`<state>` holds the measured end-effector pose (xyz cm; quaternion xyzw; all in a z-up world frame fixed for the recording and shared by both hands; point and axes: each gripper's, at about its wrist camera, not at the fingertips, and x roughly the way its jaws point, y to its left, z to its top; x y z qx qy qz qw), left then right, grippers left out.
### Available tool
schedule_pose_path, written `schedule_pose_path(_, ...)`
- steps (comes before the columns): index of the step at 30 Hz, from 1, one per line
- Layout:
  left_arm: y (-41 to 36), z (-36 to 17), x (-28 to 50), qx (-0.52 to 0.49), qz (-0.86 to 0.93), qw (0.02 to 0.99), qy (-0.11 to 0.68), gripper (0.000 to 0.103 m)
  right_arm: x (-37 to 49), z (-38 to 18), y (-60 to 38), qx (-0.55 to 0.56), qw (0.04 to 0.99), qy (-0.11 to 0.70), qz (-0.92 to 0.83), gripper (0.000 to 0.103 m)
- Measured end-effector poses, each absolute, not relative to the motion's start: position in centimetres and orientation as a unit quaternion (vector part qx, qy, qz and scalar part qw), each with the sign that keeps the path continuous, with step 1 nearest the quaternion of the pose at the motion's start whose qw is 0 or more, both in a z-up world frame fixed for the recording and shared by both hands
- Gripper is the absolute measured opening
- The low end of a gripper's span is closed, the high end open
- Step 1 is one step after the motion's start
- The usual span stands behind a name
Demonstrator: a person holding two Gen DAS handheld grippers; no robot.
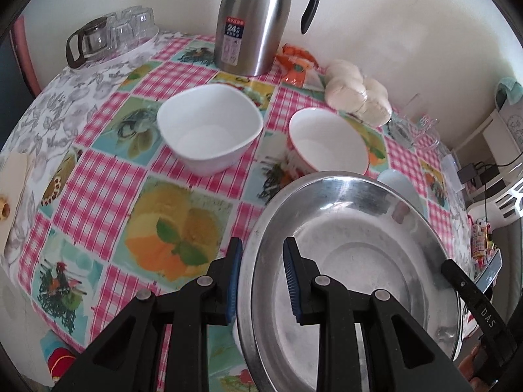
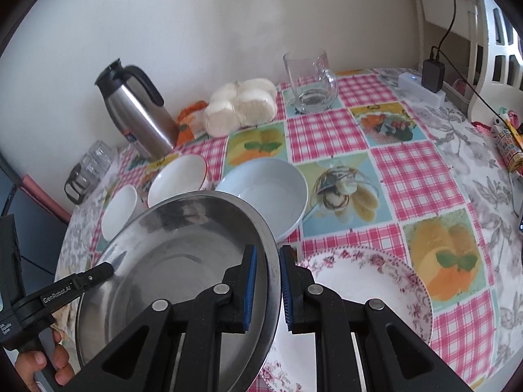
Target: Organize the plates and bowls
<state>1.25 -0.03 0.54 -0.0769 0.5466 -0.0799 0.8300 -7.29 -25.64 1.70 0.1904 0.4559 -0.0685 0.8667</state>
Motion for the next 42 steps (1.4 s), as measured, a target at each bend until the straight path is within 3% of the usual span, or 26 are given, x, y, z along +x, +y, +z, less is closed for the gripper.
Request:
schedule_pose_path(34,2.4,-4.1,2.5,-0.081,-0.019,0.779,0.621,0.027,-5.7,-2.6,-21.5,0.107,0.833,0.540,-0.059,0.017)
schedule_pose_path(42,2.2,-5.0,2.6,-0.077,-0.020,0.770,0.633,0.031,-5.5,-3.5,-21.0,0.096,0.825,0.554,-0.060,0.018)
